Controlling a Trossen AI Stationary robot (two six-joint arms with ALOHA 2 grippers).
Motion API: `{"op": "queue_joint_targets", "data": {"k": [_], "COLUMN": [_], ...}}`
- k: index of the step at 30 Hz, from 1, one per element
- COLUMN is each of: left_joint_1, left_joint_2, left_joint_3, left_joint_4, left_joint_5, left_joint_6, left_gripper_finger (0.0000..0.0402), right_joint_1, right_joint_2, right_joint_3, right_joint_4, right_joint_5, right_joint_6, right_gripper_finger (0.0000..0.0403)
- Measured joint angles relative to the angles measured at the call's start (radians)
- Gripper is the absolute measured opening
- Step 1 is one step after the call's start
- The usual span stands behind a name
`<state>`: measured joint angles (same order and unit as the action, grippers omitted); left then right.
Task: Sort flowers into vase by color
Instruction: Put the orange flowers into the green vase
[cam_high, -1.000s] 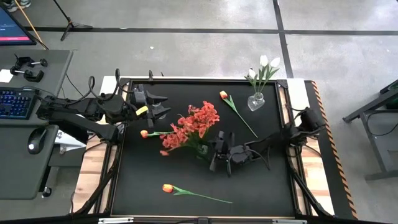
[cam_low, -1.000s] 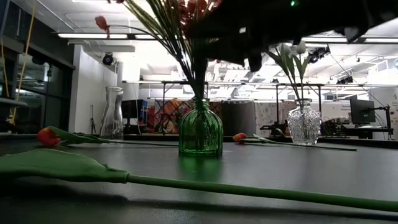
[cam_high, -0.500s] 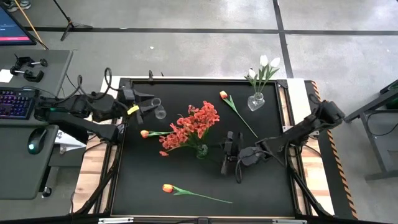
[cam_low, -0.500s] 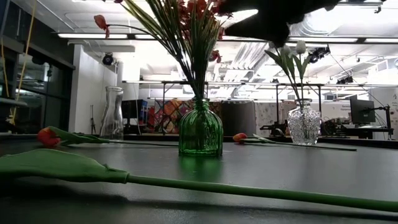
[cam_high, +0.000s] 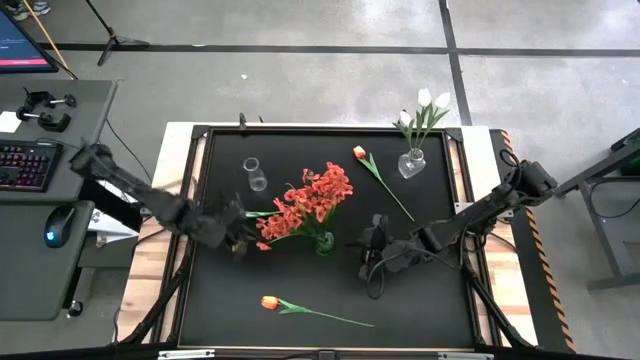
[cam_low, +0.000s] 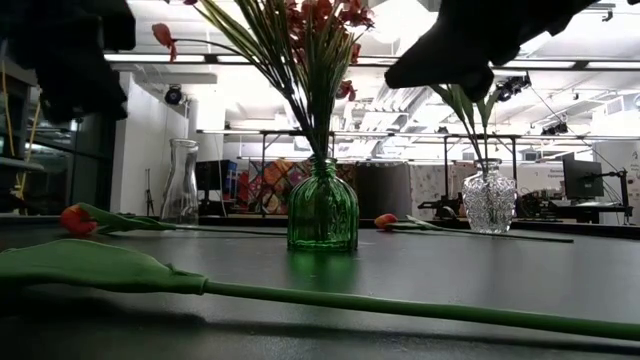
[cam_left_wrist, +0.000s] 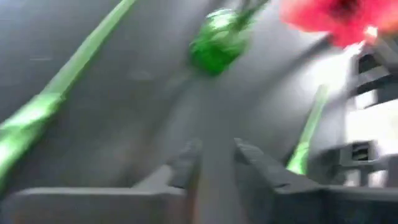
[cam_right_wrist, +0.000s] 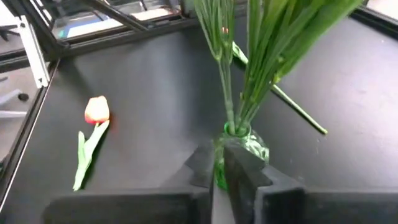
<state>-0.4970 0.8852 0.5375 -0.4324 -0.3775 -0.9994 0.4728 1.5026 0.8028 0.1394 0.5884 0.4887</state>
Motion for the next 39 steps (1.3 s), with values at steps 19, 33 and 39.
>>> {"op": "queue_joint_targets", "data": {"k": [19, 33, 39], "left_joint_1": [0.092, 0.187, 0.195], "left_joint_2": [0.551, 0.636, 0.641], "left_joint_3": [-0.007, 0.102, 0.116], "left_joint_4": [0.801, 0.873, 0.899], "left_joint_5": [-0.156, -0.149, -0.050], "left_joint_6": [0.274, 0.478, 0.496], "left_gripper_finger": [0.0000, 0.0000, 0.0000], "right_joint_1": [-0.114, -0.114, -0.123], "right_joint_2": [0.215, 0.214, 0.214], "right_joint_3": [0.001, 0.001, 0.001], "right_joint_4": [0.122, 0.096, 0.089], "right_joint_5": [-0.131, -0.110, -0.108], "right_joint_6": [0.142, 0.140, 0.140], "right_gripper_finger": [0.0000, 0.0000, 0.0000]}}
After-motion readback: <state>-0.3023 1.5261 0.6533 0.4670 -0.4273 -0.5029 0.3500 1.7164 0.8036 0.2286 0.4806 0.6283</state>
